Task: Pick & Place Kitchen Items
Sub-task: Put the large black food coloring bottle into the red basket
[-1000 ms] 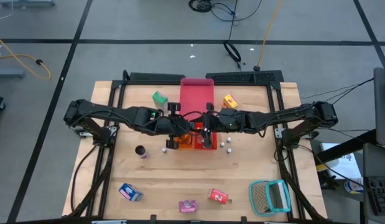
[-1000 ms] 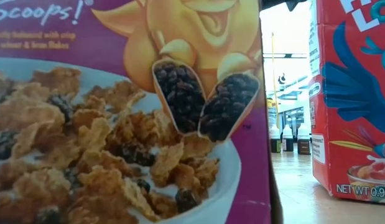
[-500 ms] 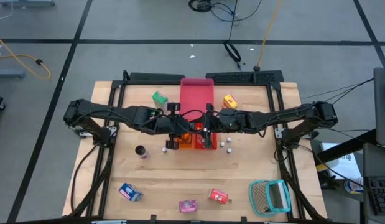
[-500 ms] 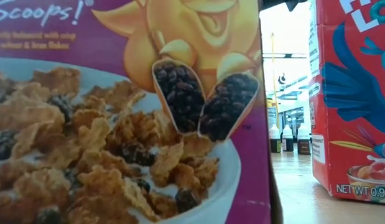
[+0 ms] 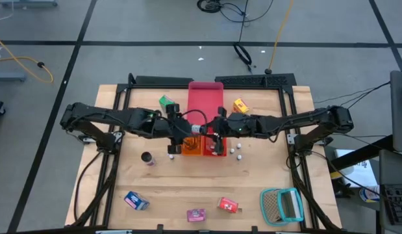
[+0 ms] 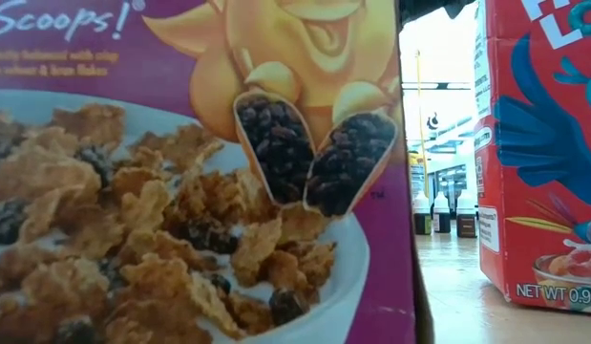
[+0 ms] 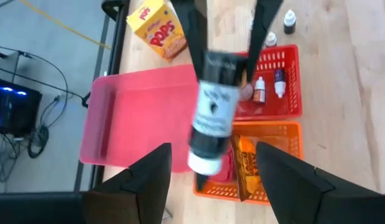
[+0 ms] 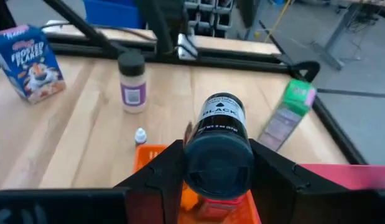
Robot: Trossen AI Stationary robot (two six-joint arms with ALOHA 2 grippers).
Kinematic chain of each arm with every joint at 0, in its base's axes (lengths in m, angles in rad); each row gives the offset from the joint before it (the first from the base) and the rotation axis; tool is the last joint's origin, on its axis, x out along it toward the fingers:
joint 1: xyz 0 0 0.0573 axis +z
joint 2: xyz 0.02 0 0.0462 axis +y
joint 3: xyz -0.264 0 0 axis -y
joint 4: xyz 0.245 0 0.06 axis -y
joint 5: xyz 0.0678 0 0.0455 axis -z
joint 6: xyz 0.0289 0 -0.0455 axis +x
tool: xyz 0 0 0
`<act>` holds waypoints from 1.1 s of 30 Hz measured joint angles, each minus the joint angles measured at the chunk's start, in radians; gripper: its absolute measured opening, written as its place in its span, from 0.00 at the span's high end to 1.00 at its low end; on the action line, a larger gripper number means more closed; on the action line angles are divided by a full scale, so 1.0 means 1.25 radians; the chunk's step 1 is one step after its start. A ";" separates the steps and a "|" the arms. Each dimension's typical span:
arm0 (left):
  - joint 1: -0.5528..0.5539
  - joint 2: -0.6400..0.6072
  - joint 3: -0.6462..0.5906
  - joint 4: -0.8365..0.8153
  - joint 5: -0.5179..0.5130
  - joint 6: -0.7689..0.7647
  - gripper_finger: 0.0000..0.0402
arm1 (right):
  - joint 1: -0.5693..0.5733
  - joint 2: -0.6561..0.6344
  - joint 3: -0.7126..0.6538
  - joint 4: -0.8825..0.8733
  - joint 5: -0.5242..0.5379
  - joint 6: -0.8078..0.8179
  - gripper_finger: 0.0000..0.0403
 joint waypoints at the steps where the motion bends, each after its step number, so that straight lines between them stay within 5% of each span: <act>1: 0.000 -0.011 0.000 -0.006 0.000 -0.006 0.42 | 0.000 -0.011 0.000 0.001 0.003 -0.001 0.65; 7: -0.005 -0.092 -0.009 0.002 -0.026 -0.039 0.42 | 0.015 -0.105 0.000 -0.025 0.059 -0.031 0.66; 16: -0.001 -0.190 -0.185 0.287 0.007 0.027 0.42 | 0.059 -0.208 0.001 0.053 0.061 -0.089 0.66; 24: 0.020 -0.246 -0.448 0.801 0.054 0.116 0.42 | 0.089 -0.216 0.002 0.136 0.056 -0.131 0.66; 33: 0.053 -0.233 -0.653 1.370 0.243 0.143 0.42 | 0.117 -0.215 0.001 0.156 0.055 -0.152 0.66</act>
